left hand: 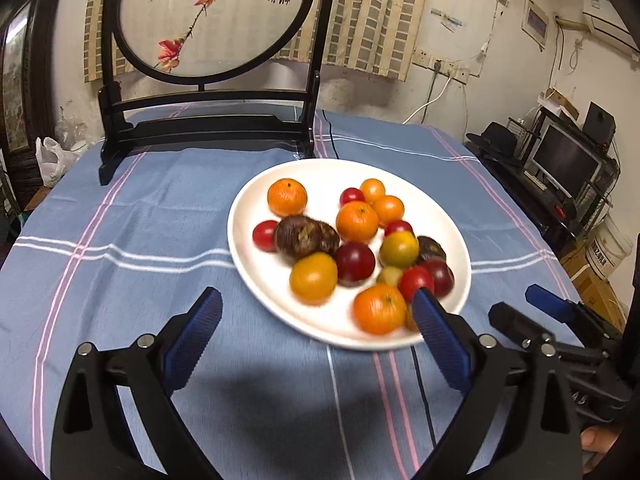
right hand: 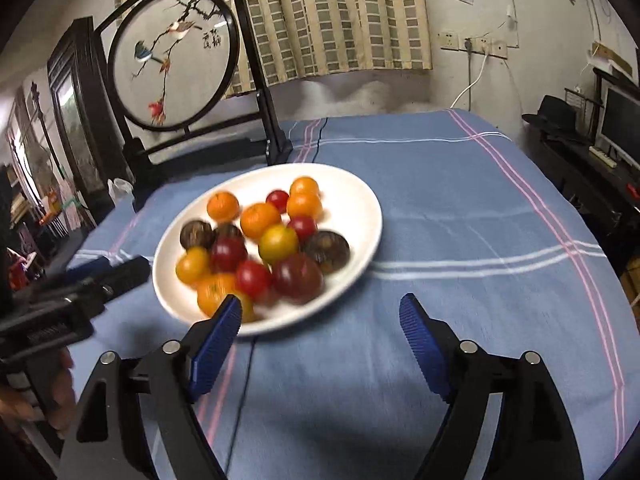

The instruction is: Organize fruits

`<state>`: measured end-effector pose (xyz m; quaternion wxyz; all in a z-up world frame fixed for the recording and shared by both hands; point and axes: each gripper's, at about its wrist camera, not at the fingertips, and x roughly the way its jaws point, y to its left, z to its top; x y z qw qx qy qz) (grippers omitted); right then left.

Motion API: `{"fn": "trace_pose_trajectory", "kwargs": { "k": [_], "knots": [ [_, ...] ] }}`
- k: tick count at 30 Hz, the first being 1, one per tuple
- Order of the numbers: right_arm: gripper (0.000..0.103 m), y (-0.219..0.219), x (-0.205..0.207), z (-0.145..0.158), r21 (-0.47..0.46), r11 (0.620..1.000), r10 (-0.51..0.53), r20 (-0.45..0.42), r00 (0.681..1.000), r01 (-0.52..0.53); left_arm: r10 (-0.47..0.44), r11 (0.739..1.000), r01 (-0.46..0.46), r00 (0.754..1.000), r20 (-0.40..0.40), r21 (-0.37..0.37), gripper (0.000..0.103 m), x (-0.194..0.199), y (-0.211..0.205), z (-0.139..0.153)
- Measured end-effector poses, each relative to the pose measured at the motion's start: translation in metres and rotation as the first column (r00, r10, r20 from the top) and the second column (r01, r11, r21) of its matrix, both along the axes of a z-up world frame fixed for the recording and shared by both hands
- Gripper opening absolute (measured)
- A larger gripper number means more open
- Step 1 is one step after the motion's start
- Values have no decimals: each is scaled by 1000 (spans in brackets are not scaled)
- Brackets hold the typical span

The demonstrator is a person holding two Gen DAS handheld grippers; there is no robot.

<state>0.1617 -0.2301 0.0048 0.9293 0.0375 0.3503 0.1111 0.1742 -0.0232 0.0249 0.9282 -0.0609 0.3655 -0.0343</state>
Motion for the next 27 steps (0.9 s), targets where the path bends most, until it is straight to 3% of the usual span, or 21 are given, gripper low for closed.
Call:
{"fn": "trace_pose_trajectory", "kwargs": {
  "k": [7, 13, 17, 27],
  "knots": [
    [93, 1, -21, -9, -28, 1000, -10, 13, 1000, 11, -27, 1000, 27, 999, -24, -2, 95, -30, -7, -11],
    [94, 4, -33, -10, -75, 997, -10, 54, 999, 14, -20, 999, 21, 999, -29, 38, 96, -42, -7, -23],
    [95, 10, -31, -14, -102, 995, 24, 34, 999, -20, 20, 996, -17, 999, -40, 88, 96, -37, -2, -25],
    [95, 1, -29, -15, -49, 999, -3, 10, 1000, 4, 8, 997, -5, 999, -35, 80, 96, -39, -3, -24]
  ]
}}
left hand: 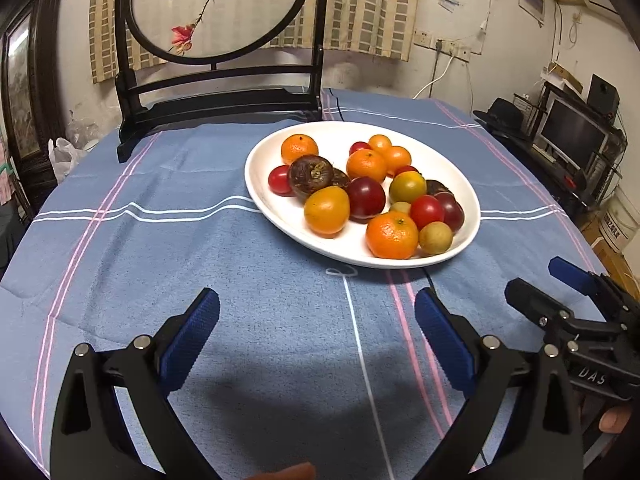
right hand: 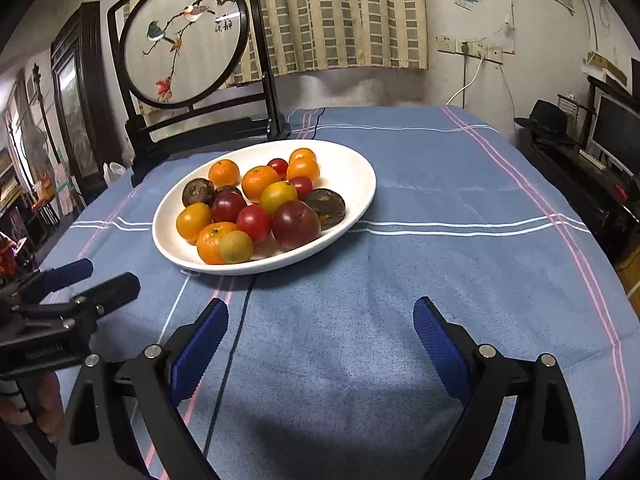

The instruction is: Organize fruits

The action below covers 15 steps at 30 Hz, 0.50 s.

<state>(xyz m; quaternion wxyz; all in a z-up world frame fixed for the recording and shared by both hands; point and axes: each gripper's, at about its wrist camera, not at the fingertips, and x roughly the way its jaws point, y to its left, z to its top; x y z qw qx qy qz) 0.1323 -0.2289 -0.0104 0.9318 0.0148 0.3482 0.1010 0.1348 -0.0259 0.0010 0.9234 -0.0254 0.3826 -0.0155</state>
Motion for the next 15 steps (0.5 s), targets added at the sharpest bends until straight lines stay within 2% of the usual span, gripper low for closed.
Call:
{"fn": "trace_pose_trajectory", "kwargs": {
  "k": [7, 11, 15],
  "knots": [
    [95, 4, -1, -1, -29, 999, 13, 0, 1000, -13, -16, 1000, 16, 1000, 8, -18, 96, -3, -1, 0],
    [95, 5, -1, -1, -52, 999, 7, 14, 1000, -6, -27, 1000, 27, 1000, 7, 1, 97, -3, -5, -2],
    [96, 7, 2, -5, -52, 998, 18, -16, 1000, -19, -25, 999, 25, 1000, 1, 32, 98, -2, -8, -4]
  ]
}}
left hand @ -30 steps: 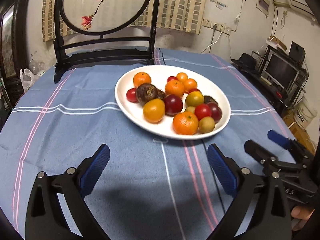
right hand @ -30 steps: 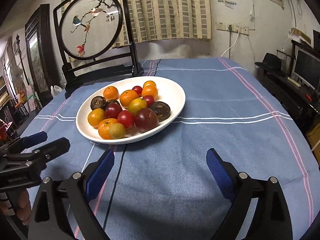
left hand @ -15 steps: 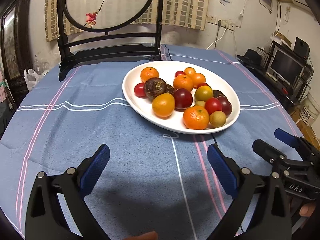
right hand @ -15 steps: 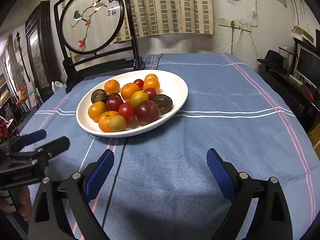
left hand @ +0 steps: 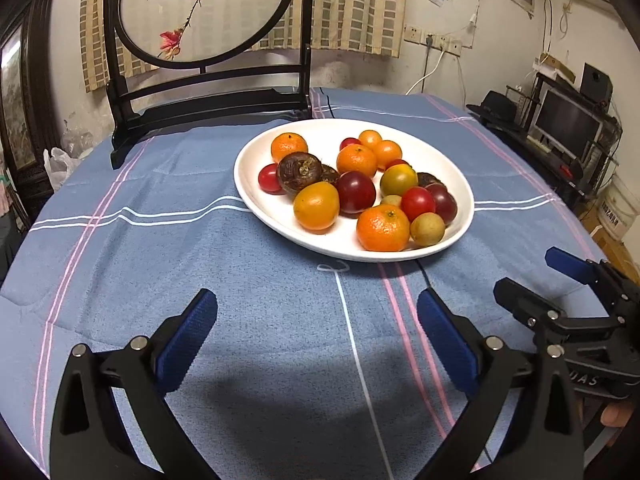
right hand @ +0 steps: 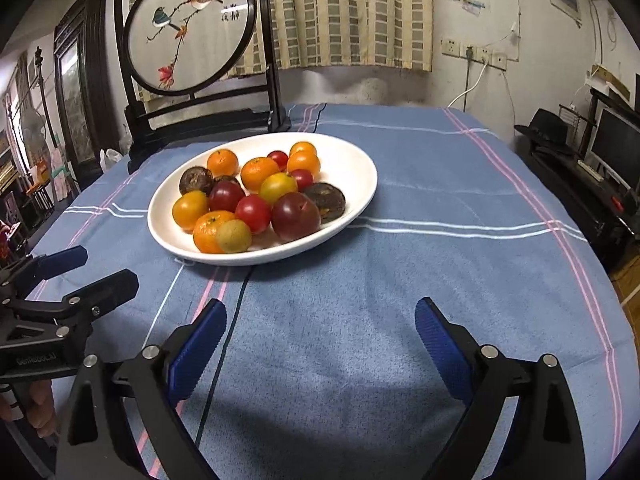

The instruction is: Organize fruits

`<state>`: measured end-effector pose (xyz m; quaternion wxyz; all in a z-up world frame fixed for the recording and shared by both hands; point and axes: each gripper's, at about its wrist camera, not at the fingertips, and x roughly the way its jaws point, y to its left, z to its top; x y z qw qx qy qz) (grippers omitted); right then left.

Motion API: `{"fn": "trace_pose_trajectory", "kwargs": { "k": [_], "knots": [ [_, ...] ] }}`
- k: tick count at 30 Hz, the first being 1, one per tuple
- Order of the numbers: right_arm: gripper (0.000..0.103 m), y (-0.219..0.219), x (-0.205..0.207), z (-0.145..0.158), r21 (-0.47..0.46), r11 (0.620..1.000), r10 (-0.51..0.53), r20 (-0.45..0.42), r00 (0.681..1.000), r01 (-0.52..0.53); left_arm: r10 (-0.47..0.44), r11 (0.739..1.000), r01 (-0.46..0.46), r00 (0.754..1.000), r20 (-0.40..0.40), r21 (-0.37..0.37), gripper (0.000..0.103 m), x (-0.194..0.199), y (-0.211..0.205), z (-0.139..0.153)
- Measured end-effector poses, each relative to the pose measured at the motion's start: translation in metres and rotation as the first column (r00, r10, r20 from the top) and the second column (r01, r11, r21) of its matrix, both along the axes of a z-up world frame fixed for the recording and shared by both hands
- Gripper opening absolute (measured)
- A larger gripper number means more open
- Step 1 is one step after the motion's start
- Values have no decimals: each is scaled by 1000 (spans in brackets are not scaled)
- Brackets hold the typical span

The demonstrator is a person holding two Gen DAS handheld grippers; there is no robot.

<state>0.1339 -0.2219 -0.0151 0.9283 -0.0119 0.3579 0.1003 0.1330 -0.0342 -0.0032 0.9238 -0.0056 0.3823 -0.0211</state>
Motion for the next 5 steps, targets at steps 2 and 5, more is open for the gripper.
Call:
{"fn": "trace_pose_trajectory", "kwargs": {
  "k": [2, 5],
  "knots": [
    [96, 1, 1, -2, -9, 1000, 4, -14, 1000, -4, 6, 1000, -6, 1000, -5, 13, 98, 1, -1, -2],
    [96, 2, 2, -4, -19, 1000, 7, -31, 999, -8, 4, 1000, -3, 1000, -25, 23, 98, 3, -2, -6]
  ]
}}
